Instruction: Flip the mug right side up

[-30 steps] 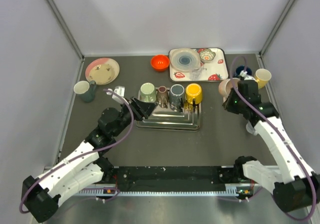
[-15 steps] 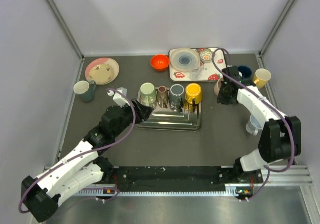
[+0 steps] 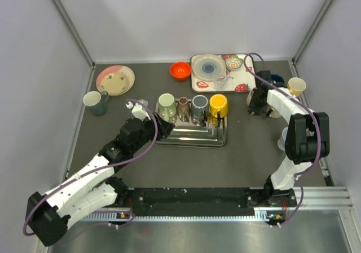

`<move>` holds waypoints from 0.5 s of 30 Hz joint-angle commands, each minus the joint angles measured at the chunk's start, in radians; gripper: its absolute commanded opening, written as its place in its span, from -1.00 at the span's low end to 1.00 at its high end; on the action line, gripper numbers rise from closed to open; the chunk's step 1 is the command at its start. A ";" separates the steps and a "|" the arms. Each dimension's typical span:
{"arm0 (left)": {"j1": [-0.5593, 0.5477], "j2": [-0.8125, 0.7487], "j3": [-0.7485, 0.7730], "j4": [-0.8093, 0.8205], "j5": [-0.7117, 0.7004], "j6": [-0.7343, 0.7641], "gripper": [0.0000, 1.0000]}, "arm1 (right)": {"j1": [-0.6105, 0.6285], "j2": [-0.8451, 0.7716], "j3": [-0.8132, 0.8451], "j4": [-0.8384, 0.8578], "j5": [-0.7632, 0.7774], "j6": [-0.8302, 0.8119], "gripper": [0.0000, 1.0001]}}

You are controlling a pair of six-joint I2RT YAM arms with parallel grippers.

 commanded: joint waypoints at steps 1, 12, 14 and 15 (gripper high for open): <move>0.004 0.014 0.030 0.027 0.019 0.006 0.14 | -0.031 0.044 0.089 0.064 -0.006 -0.013 -1.00; 0.004 0.018 0.030 0.019 0.027 0.009 0.18 | -0.062 0.107 0.111 0.061 -0.056 -0.008 -0.72; 0.004 0.024 0.032 0.019 0.028 0.012 0.20 | -0.062 0.088 0.109 0.061 -0.065 -0.003 -0.47; 0.004 0.029 0.035 0.019 0.028 0.012 0.22 | -0.060 0.078 0.108 0.061 -0.070 -0.002 -0.41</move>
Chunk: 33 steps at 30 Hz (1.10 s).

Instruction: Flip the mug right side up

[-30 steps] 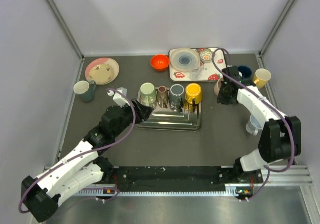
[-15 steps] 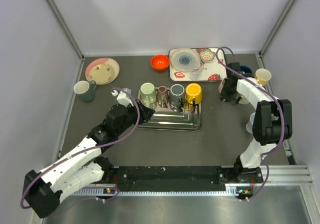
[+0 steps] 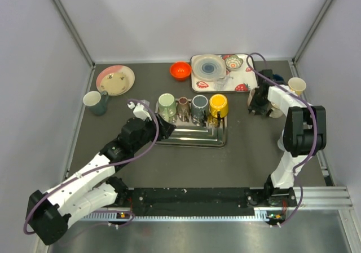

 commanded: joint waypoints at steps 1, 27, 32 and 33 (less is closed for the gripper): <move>0.004 0.015 0.040 0.027 0.008 0.015 0.24 | -0.008 -0.050 0.047 0.043 -0.034 0.008 -0.28; -0.208 0.591 0.412 0.001 -0.157 0.014 0.47 | 0.341 -0.803 -0.361 0.071 0.000 0.037 -0.02; -0.212 0.775 0.573 -0.043 -0.199 -0.035 0.39 | 0.346 -0.915 -0.447 0.076 -0.017 0.058 -0.03; -0.212 0.821 0.592 -0.051 -0.205 -0.048 0.37 | 0.349 -0.947 -0.458 0.077 -0.018 0.066 -0.03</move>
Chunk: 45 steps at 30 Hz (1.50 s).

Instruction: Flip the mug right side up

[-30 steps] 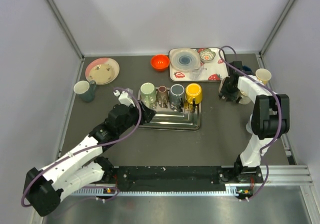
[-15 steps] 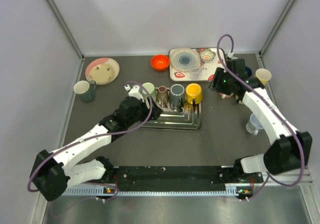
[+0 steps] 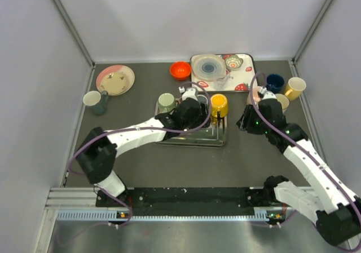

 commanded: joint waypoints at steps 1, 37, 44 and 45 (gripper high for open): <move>0.005 0.131 0.131 -0.023 -0.081 -0.063 0.36 | 0.014 -0.104 -0.044 0.038 0.000 0.031 -0.03; 0.081 0.503 0.547 -0.343 -0.202 -0.110 -0.20 | 0.014 -0.183 -0.085 0.056 -0.107 0.037 -0.01; 0.088 0.495 0.529 -0.343 -0.182 -0.107 -0.64 | 0.014 -0.183 -0.096 0.062 -0.107 0.040 -0.01; 0.088 0.495 0.526 -0.341 -0.180 -0.105 -0.76 | 0.014 -0.181 -0.098 0.064 -0.107 0.042 -0.01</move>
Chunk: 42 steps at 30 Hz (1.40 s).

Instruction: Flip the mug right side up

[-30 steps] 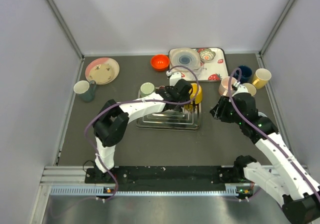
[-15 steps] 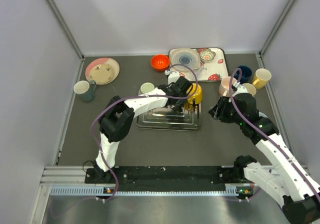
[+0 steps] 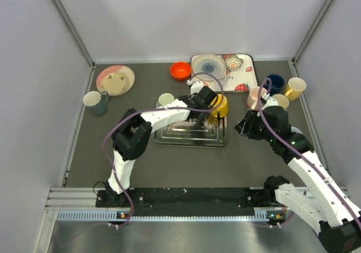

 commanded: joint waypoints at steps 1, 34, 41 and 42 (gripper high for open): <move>0.023 -0.006 0.003 0.008 -0.009 0.006 -0.82 | 0.011 -0.009 -0.007 0.041 -0.007 0.006 -0.01; 0.005 -0.521 -0.331 0.251 0.239 0.108 -1.00 | 0.011 -0.047 -0.069 0.103 -0.175 0.063 0.00; 0.009 -0.728 -0.555 0.570 0.350 0.046 -1.00 | 0.011 -0.090 -0.170 0.362 -0.440 0.167 0.05; 0.009 -0.778 -0.592 0.675 0.357 0.014 -1.00 | 0.011 -0.096 -0.187 0.417 -0.468 0.193 0.07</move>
